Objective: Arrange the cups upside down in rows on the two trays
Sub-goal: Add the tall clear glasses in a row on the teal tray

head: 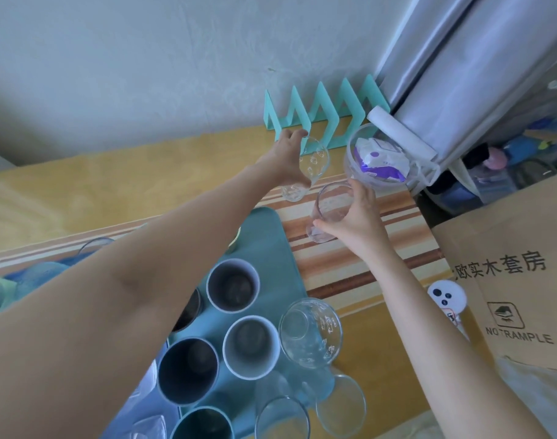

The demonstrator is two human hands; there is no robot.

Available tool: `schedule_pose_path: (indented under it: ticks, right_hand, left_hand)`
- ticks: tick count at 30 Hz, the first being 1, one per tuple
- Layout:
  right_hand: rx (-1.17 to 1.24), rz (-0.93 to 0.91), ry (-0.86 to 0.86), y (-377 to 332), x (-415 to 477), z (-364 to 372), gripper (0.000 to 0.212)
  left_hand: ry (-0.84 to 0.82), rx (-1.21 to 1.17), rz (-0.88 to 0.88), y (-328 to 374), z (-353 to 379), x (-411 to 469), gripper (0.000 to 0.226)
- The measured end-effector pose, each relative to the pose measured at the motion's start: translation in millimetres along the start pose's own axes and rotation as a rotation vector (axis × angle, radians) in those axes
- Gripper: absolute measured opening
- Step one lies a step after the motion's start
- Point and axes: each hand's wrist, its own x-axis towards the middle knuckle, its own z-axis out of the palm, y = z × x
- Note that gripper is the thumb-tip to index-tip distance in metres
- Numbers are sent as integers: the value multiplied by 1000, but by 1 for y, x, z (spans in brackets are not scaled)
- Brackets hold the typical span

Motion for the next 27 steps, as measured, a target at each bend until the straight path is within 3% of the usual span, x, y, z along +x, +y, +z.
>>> schedule_pose_path:
  ticks: [6,13,27]
  right_hand:
    - [36,-154,43,-14,-28,-24,90]
    - [6,-265,-160,-28,-76,-23,90]
    - [-25,-262,-210,-30,-93,34,92]
  left_hand:
    - [35,0,83,-3,-30,-32,100]
    - [-40,31,123,-18,-53,-88,99]
    - [-104,124,107,-36,-10,-106,99]
